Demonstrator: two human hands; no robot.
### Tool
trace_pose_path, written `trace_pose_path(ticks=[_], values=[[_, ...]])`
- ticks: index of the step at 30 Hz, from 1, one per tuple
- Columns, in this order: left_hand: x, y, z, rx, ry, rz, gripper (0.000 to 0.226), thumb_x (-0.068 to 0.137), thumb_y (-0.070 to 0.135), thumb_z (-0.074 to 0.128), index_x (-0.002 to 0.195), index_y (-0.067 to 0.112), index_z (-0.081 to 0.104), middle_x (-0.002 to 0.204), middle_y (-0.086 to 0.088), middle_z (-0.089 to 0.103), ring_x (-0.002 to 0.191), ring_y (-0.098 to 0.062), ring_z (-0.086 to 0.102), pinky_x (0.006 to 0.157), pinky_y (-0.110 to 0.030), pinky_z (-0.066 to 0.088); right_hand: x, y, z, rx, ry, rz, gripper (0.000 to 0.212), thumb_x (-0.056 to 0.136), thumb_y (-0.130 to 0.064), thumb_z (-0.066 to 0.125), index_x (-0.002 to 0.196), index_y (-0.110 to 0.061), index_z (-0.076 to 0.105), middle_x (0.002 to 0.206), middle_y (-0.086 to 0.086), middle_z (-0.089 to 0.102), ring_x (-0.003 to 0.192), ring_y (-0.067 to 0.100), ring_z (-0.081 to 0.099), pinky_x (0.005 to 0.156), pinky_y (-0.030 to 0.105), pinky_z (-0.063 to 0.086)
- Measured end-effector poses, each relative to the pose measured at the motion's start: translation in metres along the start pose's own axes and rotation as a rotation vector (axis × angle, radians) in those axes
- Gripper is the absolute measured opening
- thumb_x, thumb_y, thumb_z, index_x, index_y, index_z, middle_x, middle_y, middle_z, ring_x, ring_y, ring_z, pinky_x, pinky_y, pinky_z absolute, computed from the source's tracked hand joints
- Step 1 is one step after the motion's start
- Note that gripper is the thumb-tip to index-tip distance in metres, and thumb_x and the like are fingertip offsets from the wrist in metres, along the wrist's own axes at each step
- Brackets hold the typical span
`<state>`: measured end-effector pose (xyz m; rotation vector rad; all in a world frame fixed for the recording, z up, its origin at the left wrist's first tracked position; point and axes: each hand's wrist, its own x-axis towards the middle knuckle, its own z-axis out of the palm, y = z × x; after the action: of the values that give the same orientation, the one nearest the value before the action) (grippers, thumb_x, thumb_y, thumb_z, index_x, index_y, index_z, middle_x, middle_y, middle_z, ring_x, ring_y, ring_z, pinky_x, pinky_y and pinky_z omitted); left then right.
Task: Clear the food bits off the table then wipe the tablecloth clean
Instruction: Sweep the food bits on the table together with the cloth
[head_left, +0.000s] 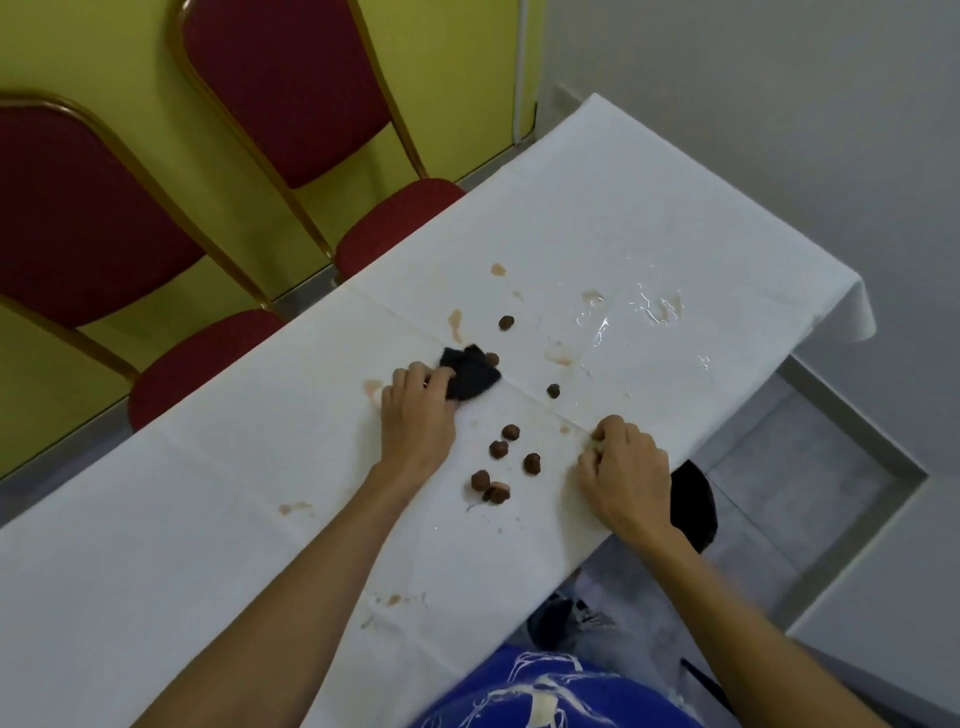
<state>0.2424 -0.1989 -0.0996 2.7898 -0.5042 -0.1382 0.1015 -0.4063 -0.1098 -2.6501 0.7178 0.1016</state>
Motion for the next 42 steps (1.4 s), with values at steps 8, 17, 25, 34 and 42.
trace_pose_path(ticks=[8, 17, 25, 34, 42], values=[[0.055, 0.031, -0.034, -0.271, 0.178, -0.153, 0.03, 0.098, 0.028, 0.051, 0.125, 0.016, 0.054, 0.114, -0.006, 0.053, 0.101, -0.022, 0.054, 0.077, -0.037, 0.052, -0.004, -0.004, 0.0, -0.034, -0.005, 0.016, 0.01, 0.091, -0.024, 0.046, 0.097, -0.017, 0.049, 0.083, 0.0, 0.053, 0.071, 0.021, 0.048, 0.069, 0.039, 0.044], [0.127, 0.06, -0.004, -0.017, -0.164, 0.116, 0.032, 0.098, 0.021, 0.049, 0.129, 0.015, 0.056, 0.123, -0.01, 0.053, 0.116, -0.029, 0.048, 0.09, -0.038, 0.042, -0.001, 0.002, -0.007, -0.077, -0.076, -0.063, 0.016, 0.097, -0.026, 0.042, 0.107, -0.016, 0.049, 0.09, 0.002, 0.054, 0.076, 0.023, 0.049, 0.072, 0.038, 0.044], [0.039, 0.021, -0.009, -0.069, -0.263, 0.476, 0.032, 0.095, 0.019, 0.054, 0.126, 0.02, 0.059, 0.114, 0.003, 0.056, 0.105, -0.018, 0.053, 0.079, -0.03, 0.047, -0.004, 0.004, -0.008, -0.05, -0.061, -0.067, 0.016, 0.096, -0.024, 0.041, 0.108, -0.017, 0.048, 0.093, 0.002, 0.054, 0.077, 0.022, 0.047, 0.072, 0.037, 0.042], [0.056, 0.075, -0.012, -0.108, -0.042, 0.306, 0.035, 0.097, 0.019, 0.049, 0.13, 0.015, 0.059, 0.115, -0.008, 0.058, 0.106, -0.025, 0.053, 0.09, -0.035, 0.041, -0.037, 0.006, 0.001, -0.112, 0.027, -0.075, 0.026, 0.088, -0.02, 0.054, 0.114, -0.014, 0.053, 0.096, 0.004, 0.049, 0.081, 0.023, 0.041, 0.068, 0.038, 0.042], [0.018, 0.07, 0.011, 0.028, -0.155, 0.378, 0.032, 0.096, 0.016, 0.05, 0.125, 0.023, 0.062, 0.111, -0.001, 0.059, 0.098, -0.023, 0.054, 0.081, -0.03, 0.026, -0.035, 0.009, -0.003, -0.089, 0.004, -0.092, 0.032, 0.089, -0.024, 0.055, 0.119, -0.014, 0.053, 0.098, 0.004, 0.05, 0.083, 0.022, 0.041, 0.068, 0.036, 0.041]])
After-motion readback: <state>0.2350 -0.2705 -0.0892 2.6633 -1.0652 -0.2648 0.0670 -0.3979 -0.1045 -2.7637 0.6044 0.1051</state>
